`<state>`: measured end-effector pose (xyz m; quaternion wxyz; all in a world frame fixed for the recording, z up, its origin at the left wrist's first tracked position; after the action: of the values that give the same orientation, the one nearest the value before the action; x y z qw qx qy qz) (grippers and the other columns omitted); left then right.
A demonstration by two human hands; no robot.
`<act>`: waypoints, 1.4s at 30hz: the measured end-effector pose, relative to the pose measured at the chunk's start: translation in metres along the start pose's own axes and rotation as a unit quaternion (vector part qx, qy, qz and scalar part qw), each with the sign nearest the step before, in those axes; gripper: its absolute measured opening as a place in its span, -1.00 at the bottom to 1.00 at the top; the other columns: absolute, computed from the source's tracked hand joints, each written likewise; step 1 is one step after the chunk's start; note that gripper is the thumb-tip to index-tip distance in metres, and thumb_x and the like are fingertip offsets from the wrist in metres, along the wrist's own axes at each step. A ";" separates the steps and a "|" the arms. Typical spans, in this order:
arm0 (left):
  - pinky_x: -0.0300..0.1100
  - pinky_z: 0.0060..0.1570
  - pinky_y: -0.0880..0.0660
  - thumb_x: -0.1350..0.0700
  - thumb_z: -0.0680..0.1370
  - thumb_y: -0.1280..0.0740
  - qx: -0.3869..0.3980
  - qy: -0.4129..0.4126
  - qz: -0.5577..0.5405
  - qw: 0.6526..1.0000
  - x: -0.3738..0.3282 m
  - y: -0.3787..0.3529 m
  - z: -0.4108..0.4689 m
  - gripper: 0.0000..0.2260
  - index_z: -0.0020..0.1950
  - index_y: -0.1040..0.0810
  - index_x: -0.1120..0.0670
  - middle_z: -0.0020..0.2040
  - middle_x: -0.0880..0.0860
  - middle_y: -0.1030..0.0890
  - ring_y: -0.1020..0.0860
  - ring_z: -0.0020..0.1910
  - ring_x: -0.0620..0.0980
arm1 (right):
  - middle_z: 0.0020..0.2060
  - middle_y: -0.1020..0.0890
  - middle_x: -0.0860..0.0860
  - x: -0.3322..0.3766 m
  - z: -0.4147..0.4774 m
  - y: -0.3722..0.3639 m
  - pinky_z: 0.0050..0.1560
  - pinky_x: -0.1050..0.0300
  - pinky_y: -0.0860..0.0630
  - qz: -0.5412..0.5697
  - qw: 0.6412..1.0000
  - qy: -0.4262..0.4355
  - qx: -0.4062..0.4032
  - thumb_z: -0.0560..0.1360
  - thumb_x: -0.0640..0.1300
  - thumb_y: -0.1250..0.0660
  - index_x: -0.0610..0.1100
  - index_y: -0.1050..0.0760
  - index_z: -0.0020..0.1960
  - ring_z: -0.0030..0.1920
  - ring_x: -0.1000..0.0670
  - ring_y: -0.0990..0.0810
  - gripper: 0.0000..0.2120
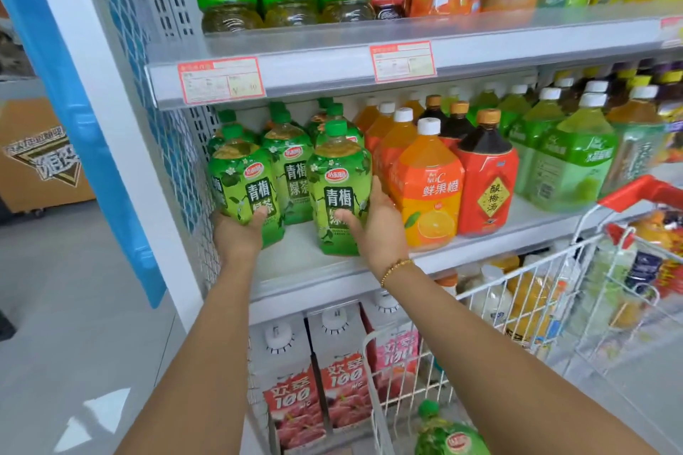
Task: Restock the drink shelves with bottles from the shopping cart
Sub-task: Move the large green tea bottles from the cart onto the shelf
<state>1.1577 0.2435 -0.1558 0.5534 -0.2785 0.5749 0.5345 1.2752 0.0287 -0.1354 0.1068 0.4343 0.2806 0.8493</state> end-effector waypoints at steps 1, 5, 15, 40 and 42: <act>0.00 0.28 -0.36 -0.03 0.47 -0.41 -0.003 0.007 0.005 1.000 0.002 0.000 0.004 -0.31 0.45 -0.19 0.23 0.38 0.24 -0.39 -0.39 0.34 0.20 | 0.32 -0.43 -0.19 0.001 -0.001 0.001 0.17 0.04 -0.44 -0.006 1.000 0.000 -0.005 0.48 0.06 -0.33 -0.22 0.03 0.52 0.24 -0.14 -0.48 -0.19; 0.08 0.37 -0.23 -0.12 0.50 -0.33 0.001 0.053 0.044 0.998 0.009 0.000 0.018 -0.27 0.54 -0.04 0.05 0.47 0.31 -0.18 -0.12 0.47 0.26 | 0.38 -0.29 -0.21 0.018 -0.008 0.014 0.24 0.00 -0.45 -0.067 0.990 0.046 -0.112 0.43 -0.22 -0.38 -0.27 -0.10 0.46 0.30 -0.19 -0.37 -0.29; -0.03 0.31 -0.33 0.01 0.60 -0.21 -0.039 0.049 0.010 0.998 0.008 -0.007 0.022 -0.45 0.49 -0.15 0.25 0.41 0.23 -0.37 -0.37 0.37 0.21 | 0.36 -0.31 -0.24 0.017 -0.017 -0.006 -0.33 0.11 -0.57 -0.166 0.972 0.085 -0.139 0.20 -0.40 -0.48 -0.05 -0.05 0.48 0.07 -0.19 -0.46 0.00; -0.21 -0.11 -0.47 0.14 0.51 -0.38 0.111 -0.188 0.072 0.973 -0.072 -0.083 -0.081 -0.80 0.01 -0.59 0.27 -0.06 0.13 -0.65 -0.59 -0.12 0.04 | 0.20 -0.44 -0.24 -0.018 -0.008 -0.017 0.03 -0.03 -0.46 -0.137 0.990 0.021 0.027 0.53 -0.34 -0.12 -0.29 -0.27 0.32 0.10 -0.24 -0.52 -0.64; -0.04 -0.18 -0.56 0.05 0.56 -0.30 0.114 -0.258 0.078 0.956 -0.087 -0.065 -0.112 -0.73 -0.26 -0.57 0.18 -0.25 0.18 -0.66 -0.62 -0.27 0.10 | 0.04 -0.52 -0.23 -0.005 -0.023 0.010 -0.11 0.01 -0.43 -0.113 0.989 0.087 0.042 0.52 -0.26 -0.21 -0.30 -0.38 0.17 -0.02 -0.23 -0.55 -0.76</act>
<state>1.1992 0.0988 -0.1151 0.6678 -0.0209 0.4893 0.5605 1.2603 0.0091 -0.1439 0.1588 0.3281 0.3710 0.8541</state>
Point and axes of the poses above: each hand's wrist, its own z-axis towards the middle knuckle, its own y-axis out of the back of the hand, x = y × z, the point moved 7 cm from there along z, towards the middle knuckle
